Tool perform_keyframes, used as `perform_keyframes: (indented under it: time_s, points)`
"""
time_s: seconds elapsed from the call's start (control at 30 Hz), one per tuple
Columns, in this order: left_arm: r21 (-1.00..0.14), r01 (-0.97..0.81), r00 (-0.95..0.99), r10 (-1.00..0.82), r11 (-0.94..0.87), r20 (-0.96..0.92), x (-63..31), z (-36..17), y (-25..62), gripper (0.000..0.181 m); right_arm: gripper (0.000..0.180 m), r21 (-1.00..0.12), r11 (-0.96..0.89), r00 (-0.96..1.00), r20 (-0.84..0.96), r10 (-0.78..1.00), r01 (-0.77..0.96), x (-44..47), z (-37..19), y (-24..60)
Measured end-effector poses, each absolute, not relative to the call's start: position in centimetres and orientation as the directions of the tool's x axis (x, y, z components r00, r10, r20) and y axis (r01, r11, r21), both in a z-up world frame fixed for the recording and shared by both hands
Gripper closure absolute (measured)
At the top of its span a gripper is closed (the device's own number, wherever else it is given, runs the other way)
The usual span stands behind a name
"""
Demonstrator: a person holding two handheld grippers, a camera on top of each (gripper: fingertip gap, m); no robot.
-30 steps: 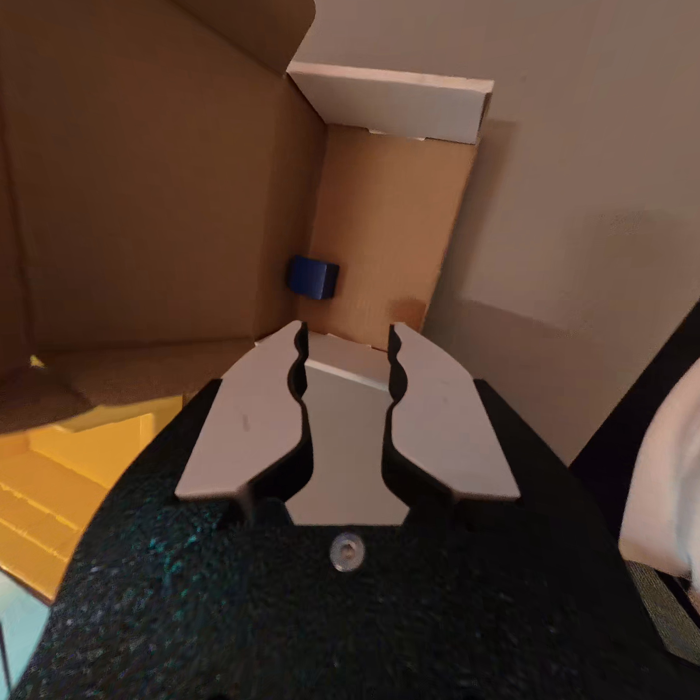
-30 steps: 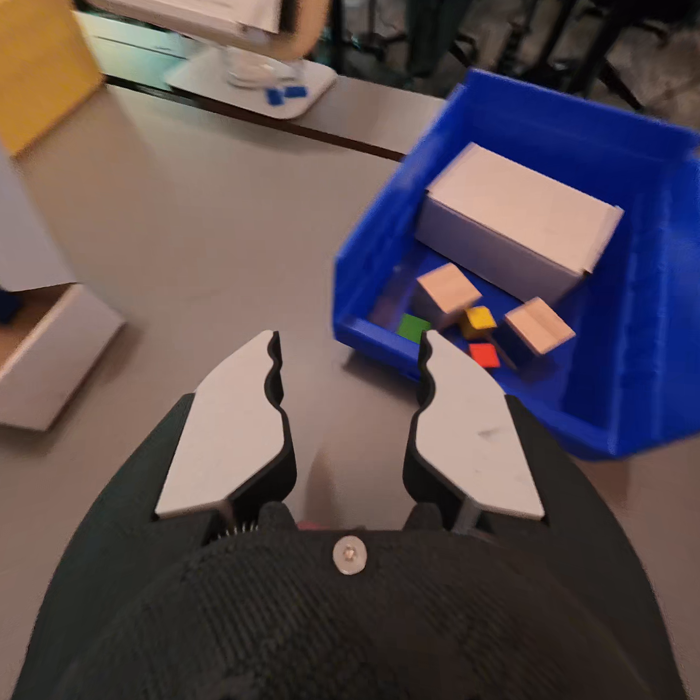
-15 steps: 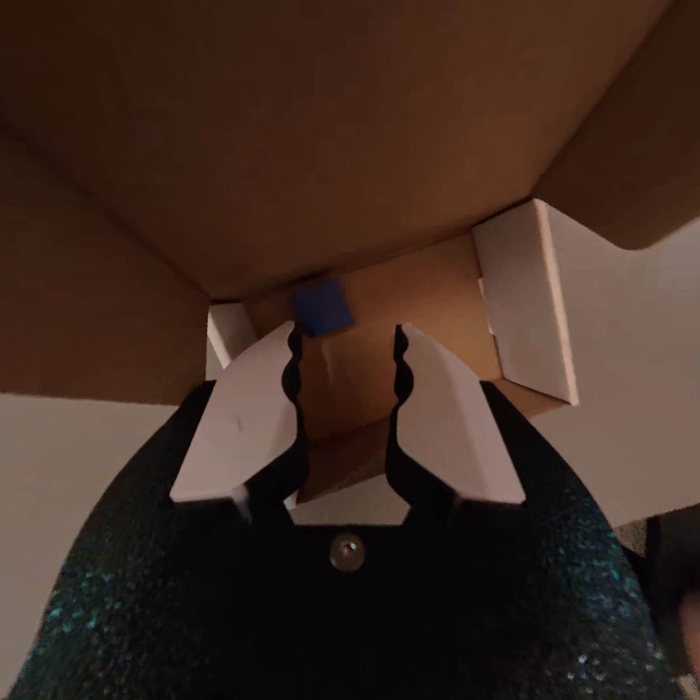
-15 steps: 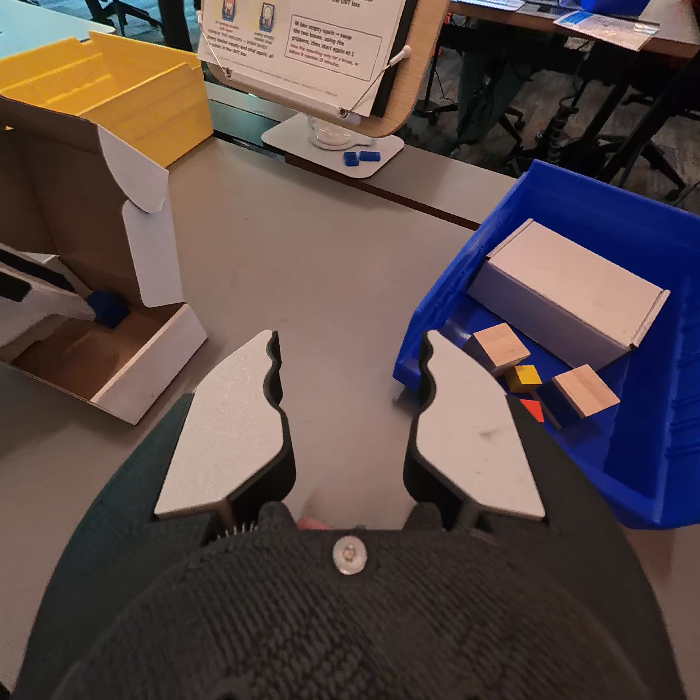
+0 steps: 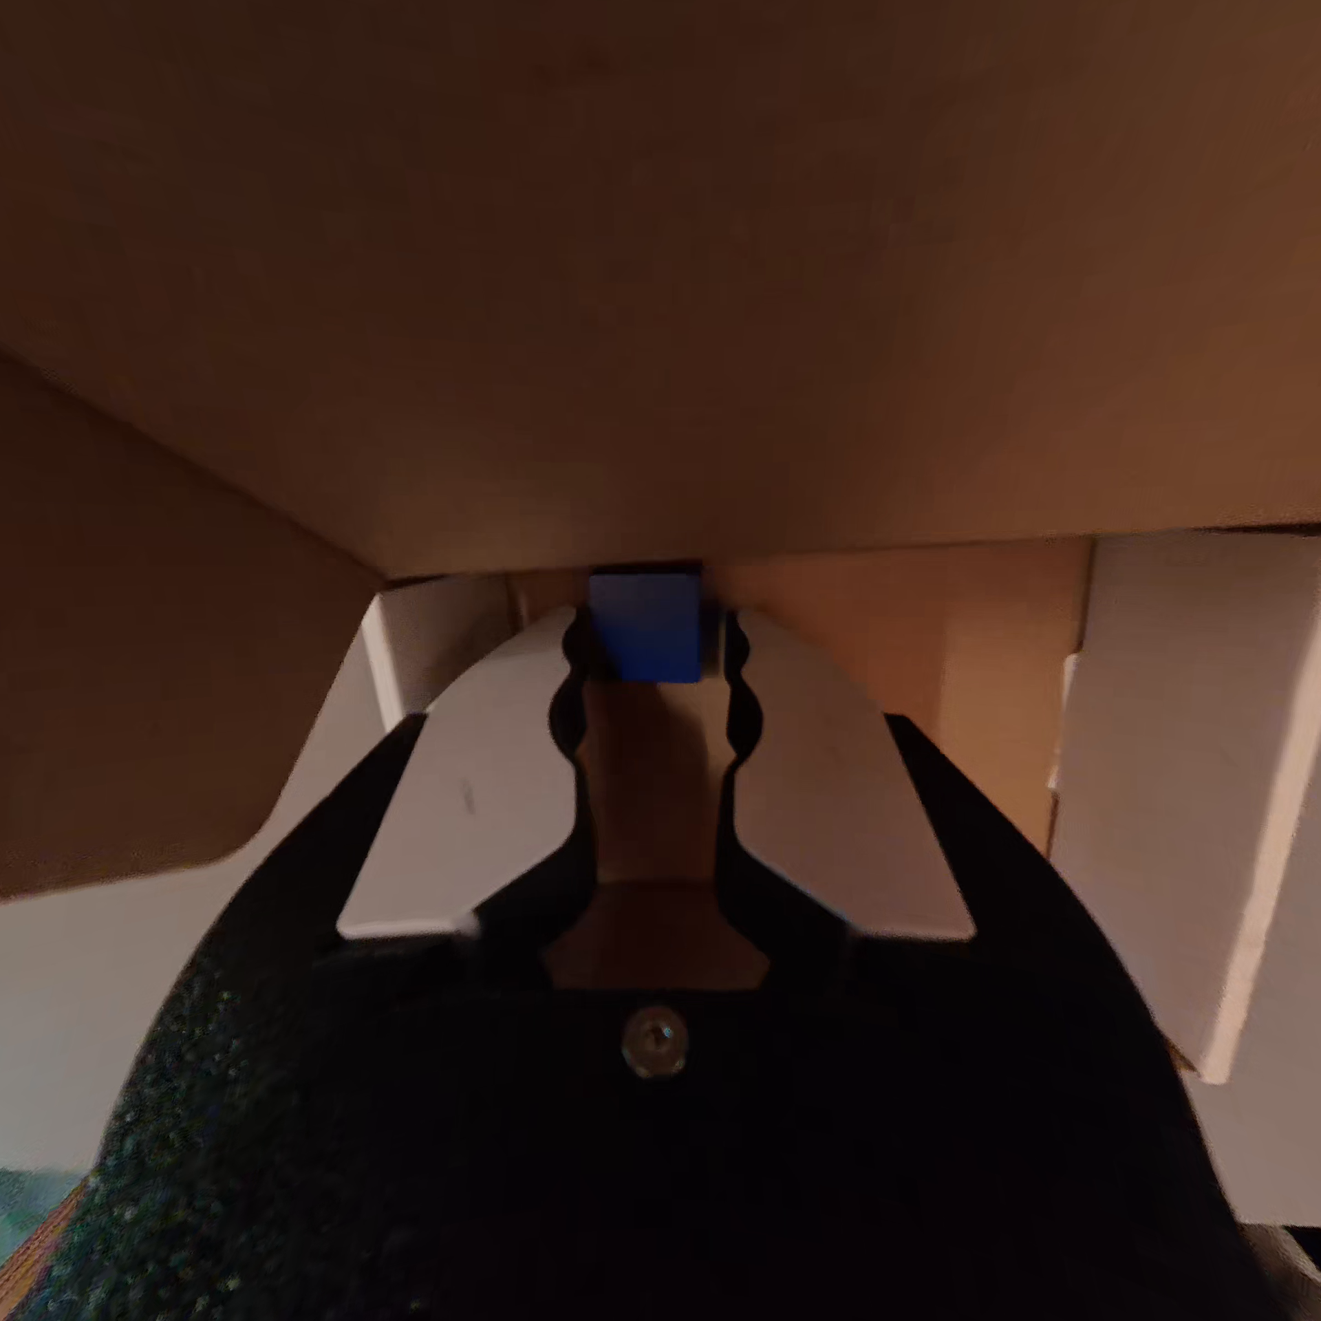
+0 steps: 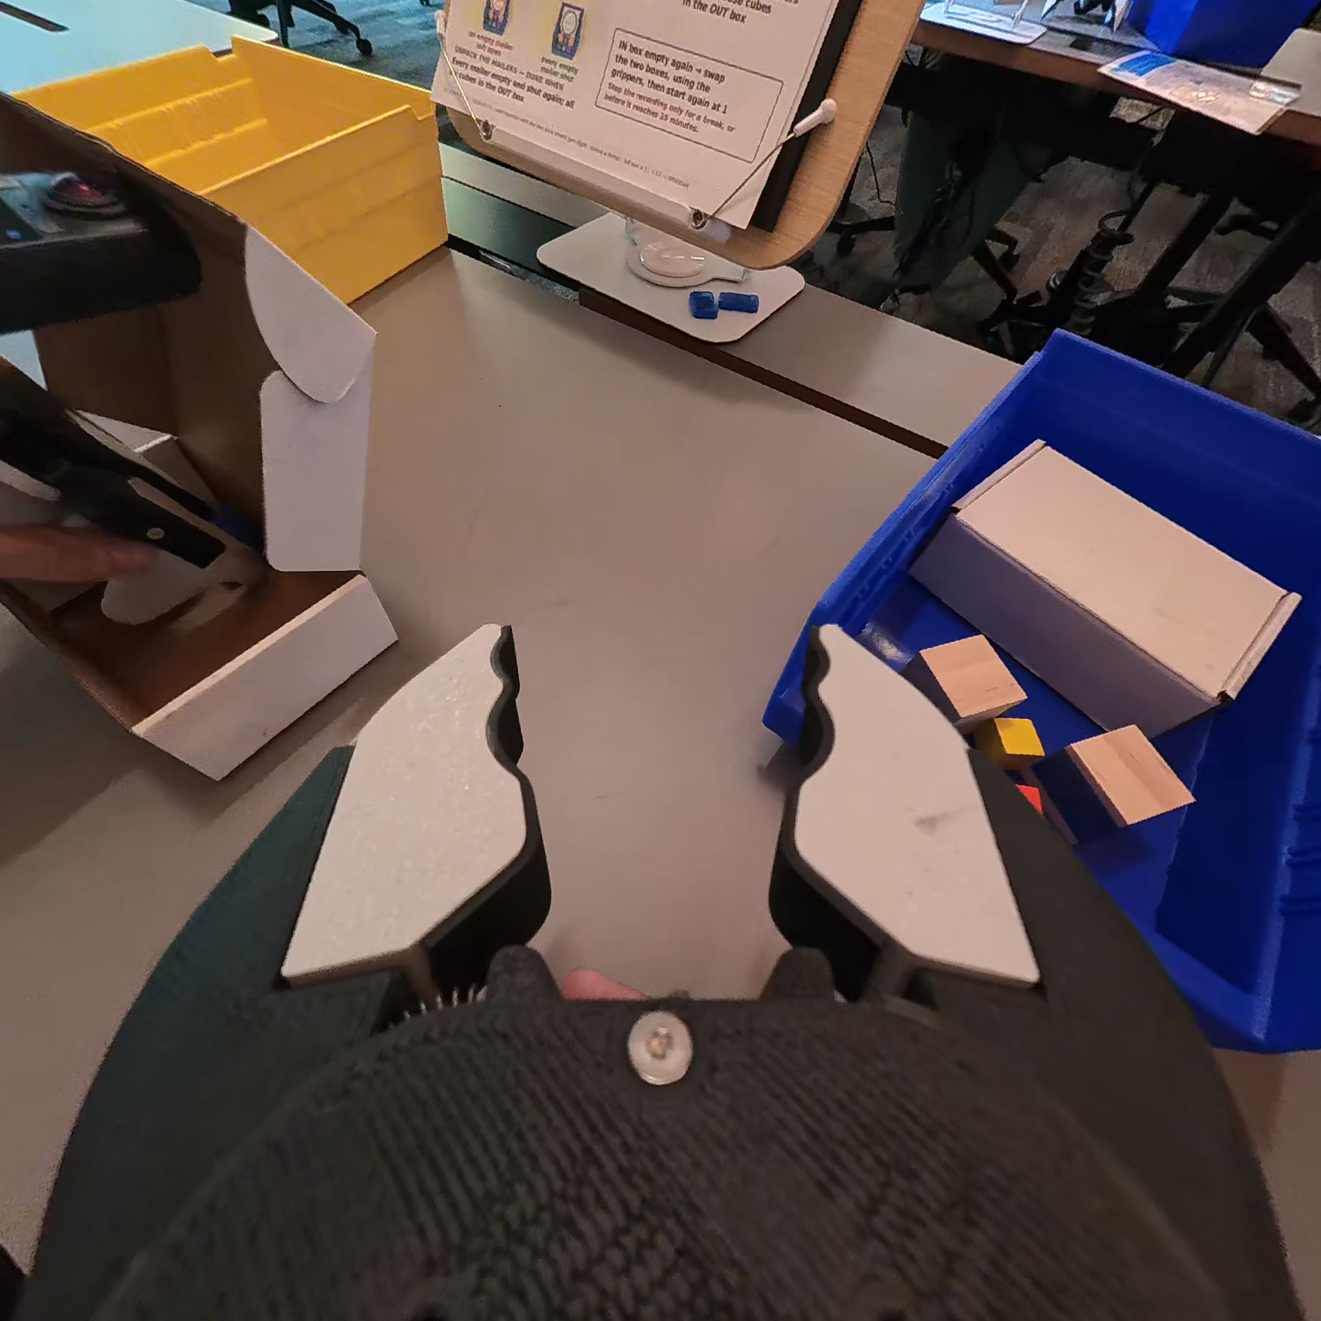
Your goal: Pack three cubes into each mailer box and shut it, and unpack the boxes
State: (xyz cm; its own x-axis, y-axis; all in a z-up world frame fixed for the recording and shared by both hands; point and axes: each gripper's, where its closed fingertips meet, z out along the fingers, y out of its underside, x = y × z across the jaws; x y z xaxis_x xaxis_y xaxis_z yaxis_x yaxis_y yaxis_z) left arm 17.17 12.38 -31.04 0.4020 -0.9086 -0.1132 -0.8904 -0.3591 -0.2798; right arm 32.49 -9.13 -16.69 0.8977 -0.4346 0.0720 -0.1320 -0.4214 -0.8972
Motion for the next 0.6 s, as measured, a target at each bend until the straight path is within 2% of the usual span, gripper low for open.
perform_keyframes:
  time_s: [0.03, 0.1, 0.23, 0.37, 0.43, 0.5, 0.6]
  points:
    - [-0.274, -0.888, 0.408, -0.908, -0.37, -0.094, 17.3, -31.1, 12.3, 0.146, 0.103, -0.898, -0.419, 0.898, 0.07, -0.434, -0.133, 32.5, -16.6, -9.2]
    - [-0.258, -0.88, 0.426, -0.903, -0.398, -0.062, 17.5, -31.2, 12.3, 0.151, 0.103, -0.903, -0.408, 0.898, 0.063, -0.434, -0.134, 32.5, -16.5, -9.2]
    - [-0.281, -0.876, 0.408, -0.913, -0.392, 0.004, 17.6, -31.1, 11.9, 0.152, 0.103, -0.908, -0.404, 0.903, 0.077, -0.422, -0.112, 32.2, -16.0, -9.1]
    - [-0.365, -0.838, 0.367, -0.914, -0.406, 0.176, 18.1, -28.9, 10.0, 0.152, 0.103, -0.935, -0.338, 0.93, 0.026, -0.366, -0.107, 30.8, -14.6, -8.3]
    - [-0.432, -0.828, 0.257, -0.927, -0.357, 0.272, 18.3, -26.9, 8.5, 0.152, 0.104, -0.958, -0.263, 0.952, -0.034, -0.303, -0.118, 29.4, -13.2, -7.6]
    - [-0.555, -0.795, 0.048, -0.938, -0.244, 0.343, 18.3, -24.0, 6.4, 0.152, 0.104, -0.973, -0.179, 0.972, -0.107, -0.208, -0.146, 27.6, -11.7, -6.9]
    - [-0.781, -0.622, -0.27, -0.919, -0.061, 0.287, 17.0, -18.8, 3.5, 0.152, 0.104, -0.973, -0.114, 0.98, -0.197, -0.035, -0.199, 24.6, -10.2, -5.9]
